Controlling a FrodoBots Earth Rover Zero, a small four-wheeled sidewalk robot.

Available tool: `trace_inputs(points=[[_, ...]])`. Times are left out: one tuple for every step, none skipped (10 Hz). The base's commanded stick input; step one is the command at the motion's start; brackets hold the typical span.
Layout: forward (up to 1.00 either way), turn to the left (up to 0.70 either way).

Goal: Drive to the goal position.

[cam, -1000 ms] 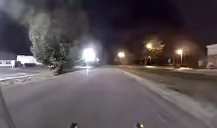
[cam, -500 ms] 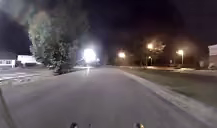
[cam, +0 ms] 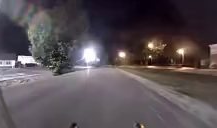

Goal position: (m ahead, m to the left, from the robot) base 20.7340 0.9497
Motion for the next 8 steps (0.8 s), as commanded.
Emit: trace_inputs(points=[[0.50, 0.00], [0.50, 0.00], [0.50, 0.00], [0.50, 0.00], [0.50, 0.00], [0.50, 0.00], [0.50, 0.00], [0.50, 0.00]])
